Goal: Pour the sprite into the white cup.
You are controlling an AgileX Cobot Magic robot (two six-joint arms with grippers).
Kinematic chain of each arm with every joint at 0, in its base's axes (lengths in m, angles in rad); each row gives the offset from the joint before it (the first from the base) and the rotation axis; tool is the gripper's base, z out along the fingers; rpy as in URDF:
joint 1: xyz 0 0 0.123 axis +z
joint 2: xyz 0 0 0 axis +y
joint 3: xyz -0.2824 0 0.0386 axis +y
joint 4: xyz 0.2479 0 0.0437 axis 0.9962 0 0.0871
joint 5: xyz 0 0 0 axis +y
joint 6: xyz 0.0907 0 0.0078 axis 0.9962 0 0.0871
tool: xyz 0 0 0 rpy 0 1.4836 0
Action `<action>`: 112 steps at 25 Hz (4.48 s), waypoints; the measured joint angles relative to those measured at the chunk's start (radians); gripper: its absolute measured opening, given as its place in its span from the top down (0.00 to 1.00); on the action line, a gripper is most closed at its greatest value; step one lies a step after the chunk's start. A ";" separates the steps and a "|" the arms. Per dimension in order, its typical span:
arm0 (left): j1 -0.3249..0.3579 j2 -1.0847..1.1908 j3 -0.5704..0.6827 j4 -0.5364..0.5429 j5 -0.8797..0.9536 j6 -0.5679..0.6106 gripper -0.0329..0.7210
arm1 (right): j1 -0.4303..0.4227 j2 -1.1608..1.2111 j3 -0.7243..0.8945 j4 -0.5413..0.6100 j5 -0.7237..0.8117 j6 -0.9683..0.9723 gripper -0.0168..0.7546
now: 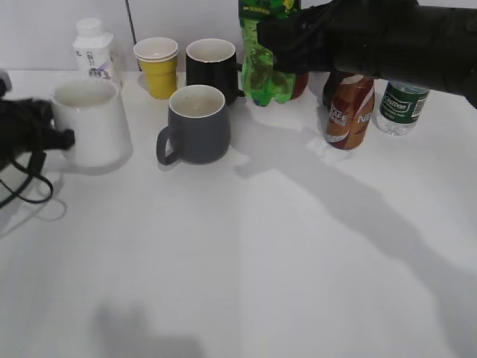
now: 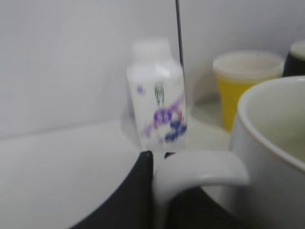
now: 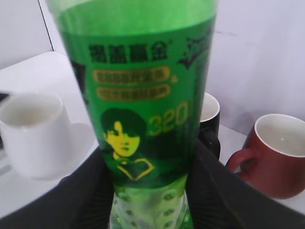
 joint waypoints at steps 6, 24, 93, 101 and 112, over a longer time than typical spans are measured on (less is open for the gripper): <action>0.003 0.118 -0.003 0.002 -0.108 -0.011 0.91 | 0.000 0.000 0.000 0.001 0.002 0.004 0.56; 0.004 0.068 0.218 -0.008 -0.229 -0.020 0.63 | 0.000 0.036 0.005 0.035 0.016 0.005 0.56; 0.004 -0.560 0.419 0.102 0.024 -0.068 0.57 | -0.037 0.236 0.383 0.435 -0.723 -0.507 0.22; 0.004 -0.848 0.278 0.174 0.519 -0.180 0.57 | -0.035 -0.092 0.383 0.452 -0.506 -0.560 0.22; -0.130 -1.341 -0.030 0.147 1.529 -0.218 0.32 | -0.035 -0.702 0.318 0.386 0.352 -0.590 0.22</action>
